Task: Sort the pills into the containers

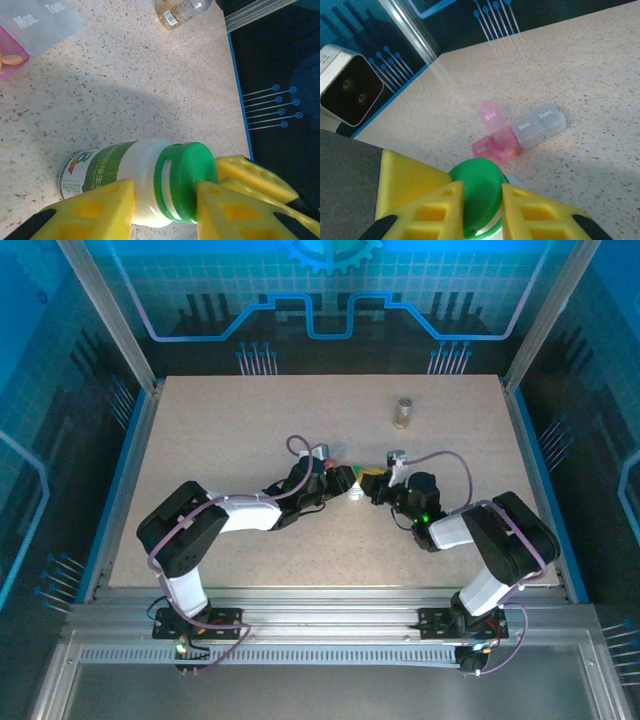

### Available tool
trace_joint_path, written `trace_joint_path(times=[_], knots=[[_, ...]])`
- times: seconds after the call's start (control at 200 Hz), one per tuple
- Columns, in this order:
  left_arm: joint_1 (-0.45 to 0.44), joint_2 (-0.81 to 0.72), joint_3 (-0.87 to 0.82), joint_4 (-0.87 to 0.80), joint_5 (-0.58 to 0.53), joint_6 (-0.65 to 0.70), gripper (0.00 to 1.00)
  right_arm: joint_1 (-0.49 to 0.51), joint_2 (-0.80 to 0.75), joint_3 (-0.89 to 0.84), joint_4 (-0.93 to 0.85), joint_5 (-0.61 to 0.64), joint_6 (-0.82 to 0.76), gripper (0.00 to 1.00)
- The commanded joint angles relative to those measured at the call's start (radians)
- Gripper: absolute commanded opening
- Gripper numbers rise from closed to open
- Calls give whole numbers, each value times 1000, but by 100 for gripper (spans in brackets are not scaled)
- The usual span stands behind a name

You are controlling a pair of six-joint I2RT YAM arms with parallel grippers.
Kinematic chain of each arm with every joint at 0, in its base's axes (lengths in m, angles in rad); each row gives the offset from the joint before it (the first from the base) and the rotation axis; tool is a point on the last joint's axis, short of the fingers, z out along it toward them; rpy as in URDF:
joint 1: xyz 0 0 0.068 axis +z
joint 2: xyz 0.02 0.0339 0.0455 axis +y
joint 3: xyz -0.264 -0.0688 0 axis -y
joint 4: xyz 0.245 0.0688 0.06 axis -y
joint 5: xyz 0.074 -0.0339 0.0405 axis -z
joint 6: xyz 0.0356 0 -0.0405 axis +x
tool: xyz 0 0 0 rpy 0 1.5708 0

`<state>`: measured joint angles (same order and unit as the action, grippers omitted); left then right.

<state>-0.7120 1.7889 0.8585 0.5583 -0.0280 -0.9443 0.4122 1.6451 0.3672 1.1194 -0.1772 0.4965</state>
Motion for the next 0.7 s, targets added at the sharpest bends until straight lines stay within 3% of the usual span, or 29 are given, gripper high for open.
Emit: trace_joint_path(times=[0.0, 0.08, 0.2, 0.365, 0.525, 0.695], knots=[[-20, 102, -43, -265, 17, 7, 35, 22, 113, -105, -256, 25, 14, 21], [-20, 106, -42, -271, 10, 9, 35, 16, 195, -124, -163, 9, 38, 21], [-19, 90, -23, -292, 6, 31, 35, -10, 310, -174, 131, -84, 80, 21], [-19, 53, 50, -355, -9, 76, 35, -44, 296, -162, 257, -135, 203, 23], [-18, 20, 136, -414, -35, 122, 35, -49, 107, -130, 113, -100, 219, 25], [-15, -5, 223, -465, -38, 170, 36, -37, -238, -40, -365, -7, 53, 30]])
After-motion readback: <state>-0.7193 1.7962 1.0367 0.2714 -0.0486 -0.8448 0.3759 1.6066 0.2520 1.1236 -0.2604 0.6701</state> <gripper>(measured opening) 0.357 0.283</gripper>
